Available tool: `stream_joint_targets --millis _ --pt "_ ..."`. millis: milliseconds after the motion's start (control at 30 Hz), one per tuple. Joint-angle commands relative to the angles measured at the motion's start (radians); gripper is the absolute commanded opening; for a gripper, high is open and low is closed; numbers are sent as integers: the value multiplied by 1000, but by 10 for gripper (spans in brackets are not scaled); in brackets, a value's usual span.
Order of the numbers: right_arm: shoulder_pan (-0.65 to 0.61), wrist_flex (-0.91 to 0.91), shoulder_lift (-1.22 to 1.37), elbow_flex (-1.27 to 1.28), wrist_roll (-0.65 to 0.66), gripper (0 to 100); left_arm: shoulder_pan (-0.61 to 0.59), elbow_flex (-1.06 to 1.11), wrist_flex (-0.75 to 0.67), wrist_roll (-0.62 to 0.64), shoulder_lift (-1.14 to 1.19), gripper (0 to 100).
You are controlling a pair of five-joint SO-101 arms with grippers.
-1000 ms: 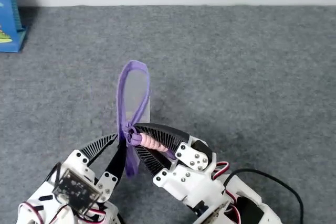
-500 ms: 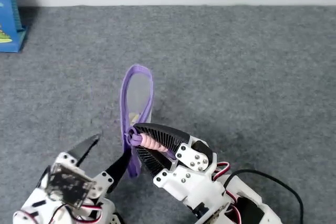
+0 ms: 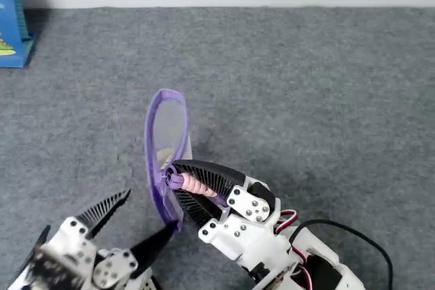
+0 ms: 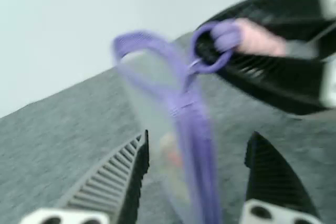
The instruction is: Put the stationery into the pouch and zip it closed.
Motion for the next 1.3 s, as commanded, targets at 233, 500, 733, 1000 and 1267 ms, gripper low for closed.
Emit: stream_joint_targets --millis 233,500,733,1000,1267 --pt "-15 -65 -2 -12 11 8 74 133 -123 49 -2 239" --pt "-16 -61 -2 -9 11 8 74 231 -239 49 -3 188" --pt "-16 -42 -5 -12 11 8 74 231 -238 43 -3 123" --pt "-70 27 -5 -23 15 8 74 223 -241 43 -5 111" --pt "-70 28 -5 -28 51 8 74 231 -264 43 -5 111"
